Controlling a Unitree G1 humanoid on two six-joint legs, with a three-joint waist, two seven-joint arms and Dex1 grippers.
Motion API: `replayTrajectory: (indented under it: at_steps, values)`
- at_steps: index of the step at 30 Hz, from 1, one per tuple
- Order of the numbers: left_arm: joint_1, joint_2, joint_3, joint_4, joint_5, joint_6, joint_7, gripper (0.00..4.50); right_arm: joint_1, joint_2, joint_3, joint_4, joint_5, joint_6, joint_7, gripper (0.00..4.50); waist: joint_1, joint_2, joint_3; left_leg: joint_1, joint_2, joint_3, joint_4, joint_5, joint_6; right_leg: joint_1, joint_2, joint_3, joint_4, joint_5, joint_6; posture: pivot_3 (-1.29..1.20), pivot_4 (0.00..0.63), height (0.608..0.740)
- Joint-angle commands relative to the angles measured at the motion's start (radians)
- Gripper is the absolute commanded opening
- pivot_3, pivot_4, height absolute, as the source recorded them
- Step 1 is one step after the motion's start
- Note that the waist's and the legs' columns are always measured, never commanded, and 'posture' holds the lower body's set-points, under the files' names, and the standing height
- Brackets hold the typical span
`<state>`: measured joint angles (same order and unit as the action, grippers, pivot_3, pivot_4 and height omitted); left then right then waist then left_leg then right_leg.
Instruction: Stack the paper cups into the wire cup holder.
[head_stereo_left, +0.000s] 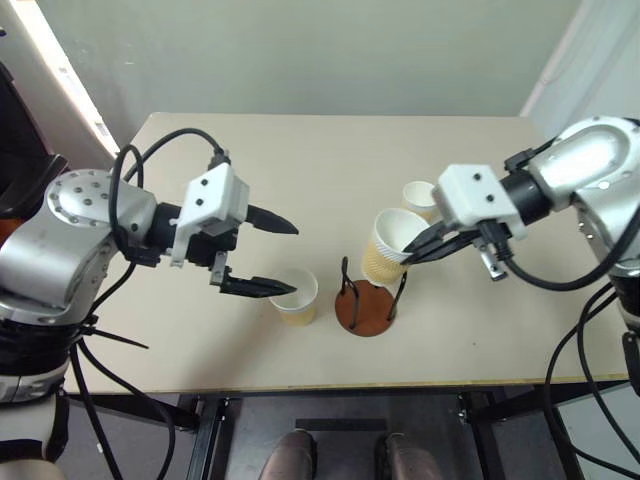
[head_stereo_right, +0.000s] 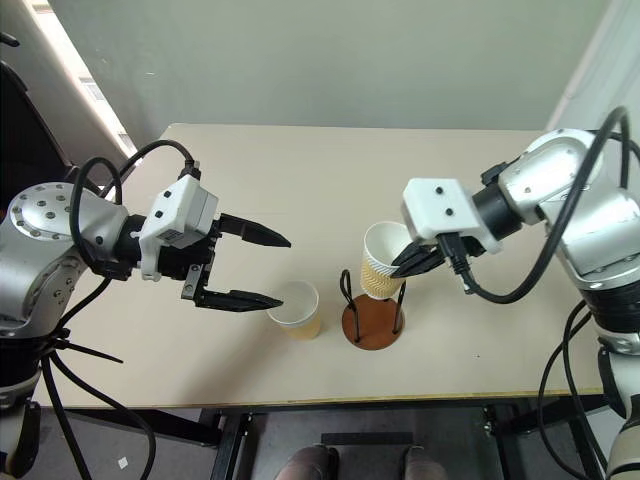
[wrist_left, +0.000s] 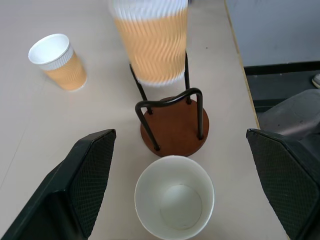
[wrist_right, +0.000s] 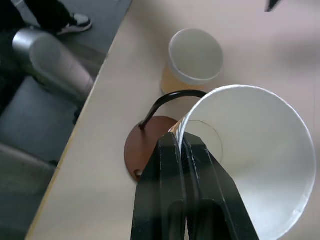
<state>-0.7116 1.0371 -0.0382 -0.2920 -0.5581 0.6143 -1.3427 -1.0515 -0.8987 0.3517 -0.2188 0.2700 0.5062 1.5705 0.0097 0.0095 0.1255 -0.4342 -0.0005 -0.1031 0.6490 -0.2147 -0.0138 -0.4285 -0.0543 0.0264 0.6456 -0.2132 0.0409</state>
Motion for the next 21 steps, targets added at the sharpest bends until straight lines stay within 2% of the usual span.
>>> replayTrajectory:
  at_steps: [1, 7, 11, 15, 18, 21]
  values:
    - [-0.003, 0.01, 0.027, -0.027, -0.003, -0.005, 0.005, 4.5, -0.022, 0.014, 0.013, 0.018, -0.035, -0.039, 0.007, 0.66, 0.0, 0.0, 0.0, 0.0, 0.0, 0.0, 0.0, 0.0, 0.0, 0.0, 0.0, 0.0, 0.0, 0.0, 0.0, 0.0, 0.15, 0.74]
    - [-0.01, 0.003, 0.019, -0.031, 0.0, 0.001, 0.013, 4.5, -0.036, 0.029, 0.013, 0.073, -0.072, -0.083, 0.019, 2.72, 0.0, 0.0, 0.0, -0.001, 0.0, 0.0, 0.0, 0.0, 0.0, 0.0, 0.0, 0.0, -0.001, 0.0, 0.0, 0.0, 0.15, 0.74]
    - [-0.026, -0.02, -0.011, -0.015, 0.043, -0.011, 0.053, 4.5, -0.121, 0.089, 0.011, 0.321, -0.204, -0.196, -0.11, 4.05, -0.001, 0.0, 0.0, 0.0, 0.0, 0.0, -0.001, 0.0, 0.0, -0.001, 0.0, 0.0, 0.0, 0.001, -0.002, 0.0, 0.15, 0.74]
    - [-0.076, -0.066, -0.048, 0.043, 0.128, -0.028, 0.133, 4.5, -0.229, 0.157, 0.071, 0.701, -0.385, -0.408, -0.246, 4.05, 0.001, 0.0, 0.0, 0.0, 0.001, -0.001, -0.001, 0.002, -0.001, -0.002, 0.0, 0.0, 0.001, 0.004, -0.006, 0.0, 0.15, 0.74]
    - [-0.11, -0.098, -0.086, 0.085, 0.2, -0.033, 0.186, 4.5, -0.293, 0.222, 0.093, 0.929, -0.457, -0.519, -0.297, 4.05, 0.002, 0.0, 0.0, 0.0, 0.001, -0.002, -0.002, 0.003, -0.001, -0.003, 0.0, 0.0, 0.001, 0.006, -0.008, 0.0, 0.15, 0.74]
    - [-0.133, -0.148, -0.094, 0.1, 0.212, 0.004, 0.233, 4.5, -0.345, 0.275, 0.118, 1.116, -0.527, -0.615, -0.34, 4.05, 0.002, 0.0, 0.0, -0.001, 0.001, -0.002, -0.002, 0.003, -0.001, -0.005, 0.0, 0.0, 0.001, 0.007, -0.007, 0.0, 0.15, 0.74]
